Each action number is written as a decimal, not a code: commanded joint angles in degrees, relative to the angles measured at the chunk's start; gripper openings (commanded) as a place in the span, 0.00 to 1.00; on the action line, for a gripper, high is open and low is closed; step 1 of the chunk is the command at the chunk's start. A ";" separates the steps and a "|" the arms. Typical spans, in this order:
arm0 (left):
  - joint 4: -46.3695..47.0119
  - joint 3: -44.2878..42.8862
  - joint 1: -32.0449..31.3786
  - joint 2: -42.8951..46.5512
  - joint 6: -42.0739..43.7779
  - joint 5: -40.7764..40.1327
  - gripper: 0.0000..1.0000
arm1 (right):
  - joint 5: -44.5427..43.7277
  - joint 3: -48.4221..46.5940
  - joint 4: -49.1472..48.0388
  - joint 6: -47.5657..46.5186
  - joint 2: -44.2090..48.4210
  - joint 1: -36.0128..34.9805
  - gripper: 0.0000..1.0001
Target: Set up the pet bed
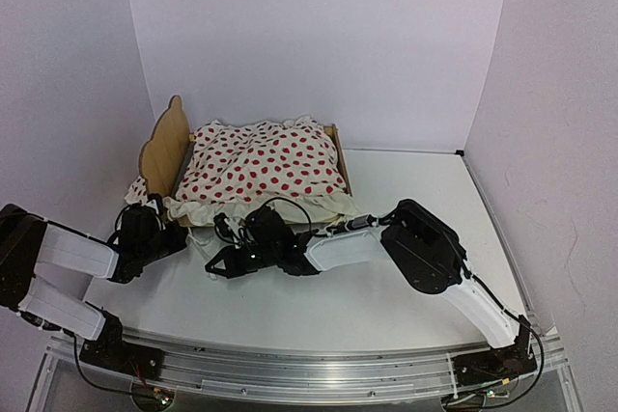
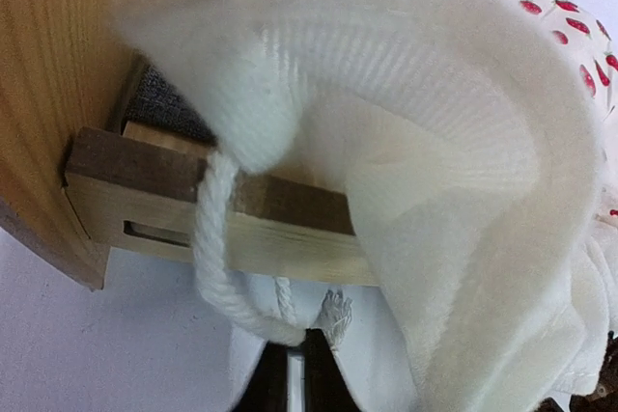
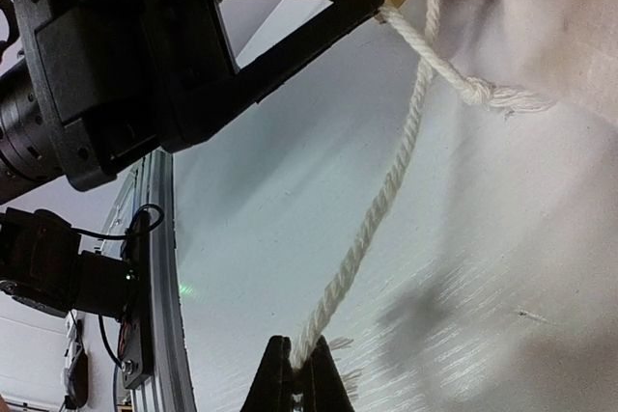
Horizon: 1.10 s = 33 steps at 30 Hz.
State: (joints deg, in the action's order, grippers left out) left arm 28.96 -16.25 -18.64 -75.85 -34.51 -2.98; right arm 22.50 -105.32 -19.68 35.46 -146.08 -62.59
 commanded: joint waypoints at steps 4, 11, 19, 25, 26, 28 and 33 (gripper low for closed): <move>1.63 -0.12 1.28 0.57 1.10 -0.06 0.00 | 0.45 1.25 -1.75 0.22 0.63 -0.39 0.00; -20.15 -4.88 3.58 6.83 -3.58 9.87 0.00 | -0.42 2.32 -1.85 -0.46 2.21 -0.39 0.00; -30.46 -6.49 3.60 12.23 -1.13 13.00 0.00 | -1.19 0.86 -1.85 0.36 2.35 -0.44 0.00; -25.75 -8.66 3.55 6.67 6.74 14.50 0.00 | -2.65 -4.22 -1.32 3.88 -0.02 -0.67 0.00; -24.83 -8.90 3.56 6.53 8.00 15.34 0.00 | -3.41 -5.52 -1.06 5.07 -0.77 -0.69 0.00; -24.88 -9.95 3.56 6.52 9.47 17.12 0.00 | -4.73 -8.25 -0.72 7.33 -2.21 -0.63 0.00; -26.88 -11.44 3.59 6.45 10.72 19.54 0.00 | -10.65 -9.99 -0.27 13.33 -3.64 -0.53 0.00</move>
State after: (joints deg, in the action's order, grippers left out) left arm 1.96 -24.70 -15.29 -69.47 -27.17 13.06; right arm 17.65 -113.22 -19.55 42.41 -147.44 -62.83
